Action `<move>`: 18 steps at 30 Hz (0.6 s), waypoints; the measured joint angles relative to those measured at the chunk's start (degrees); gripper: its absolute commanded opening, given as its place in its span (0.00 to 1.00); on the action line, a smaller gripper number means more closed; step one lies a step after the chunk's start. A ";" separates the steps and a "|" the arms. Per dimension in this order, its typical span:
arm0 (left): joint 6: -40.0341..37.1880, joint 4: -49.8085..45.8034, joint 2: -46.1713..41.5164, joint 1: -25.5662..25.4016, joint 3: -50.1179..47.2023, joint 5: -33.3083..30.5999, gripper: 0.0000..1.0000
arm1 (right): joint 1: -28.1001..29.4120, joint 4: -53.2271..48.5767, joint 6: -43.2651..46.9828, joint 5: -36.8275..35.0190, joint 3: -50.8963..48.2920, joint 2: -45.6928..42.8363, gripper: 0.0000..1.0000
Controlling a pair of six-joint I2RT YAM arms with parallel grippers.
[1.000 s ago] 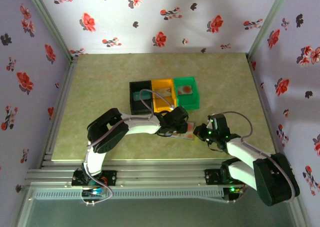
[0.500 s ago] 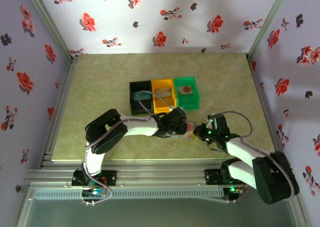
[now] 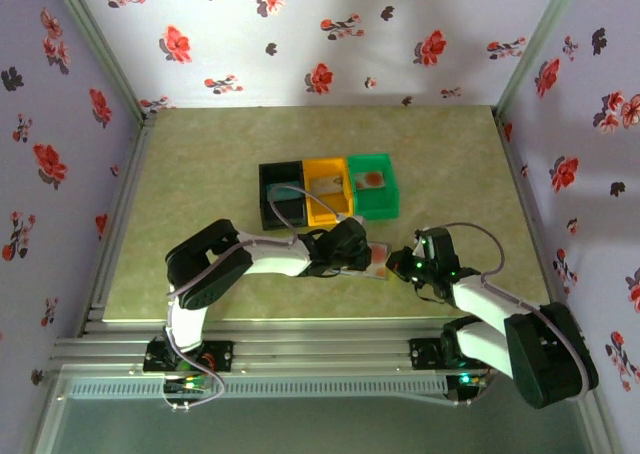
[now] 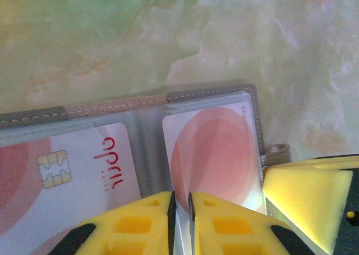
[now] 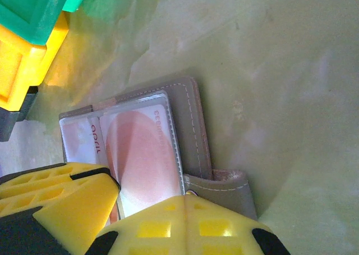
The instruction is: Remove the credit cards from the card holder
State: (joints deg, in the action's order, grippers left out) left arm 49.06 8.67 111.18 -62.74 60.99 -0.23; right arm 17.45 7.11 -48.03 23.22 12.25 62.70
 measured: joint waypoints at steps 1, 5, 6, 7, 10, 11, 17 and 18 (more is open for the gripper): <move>0.02 0.44 -0.22 0.00 -0.42 0.26 0.18 | 0.00 0.00 0.00 0.00 0.00 0.00 0.00; 0.04 2.10 -0.96 0.00 -2.01 1.20 0.15 | 0.00 0.09 0.00 0.00 0.00 0.00 0.00; 0.04 2.56 -1.14 0.00 -2.47 1.55 0.15 | 0.00 0.09 0.00 0.00 0.00 0.00 0.00; 0.04 3.17 -1.31 0.00 -2.93 1.86 0.15 | 0.00 0.11 0.00 0.00 0.00 0.00 0.00; 0.07 4.66 -1.55 0.00 -3.93 2.38 0.13 | 0.00 0.11 0.00 0.00 -0.02 0.00 0.00; 0.09 4.90 -1.64 0.00 -4.15 2.45 0.13 | 0.00 0.13 0.00 0.00 -0.02 0.00 0.00; 0.35 6.34 -1.92 0.02 -4.92 3.41 0.17 | 0.00 0.35 0.00 0.17 -0.11 0.00 0.00; 0.48 6.45 -1.92 0.02 -4.92 3.61 0.18 | 0.00 0.35 0.00 0.17 -0.11 0.00 0.00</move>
State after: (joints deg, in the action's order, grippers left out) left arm 49.54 15.11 109.25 -62.72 56.07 3.38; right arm 17.45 7.46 -48.03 23.40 12.14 62.70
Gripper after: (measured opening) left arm 0.166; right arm 0.064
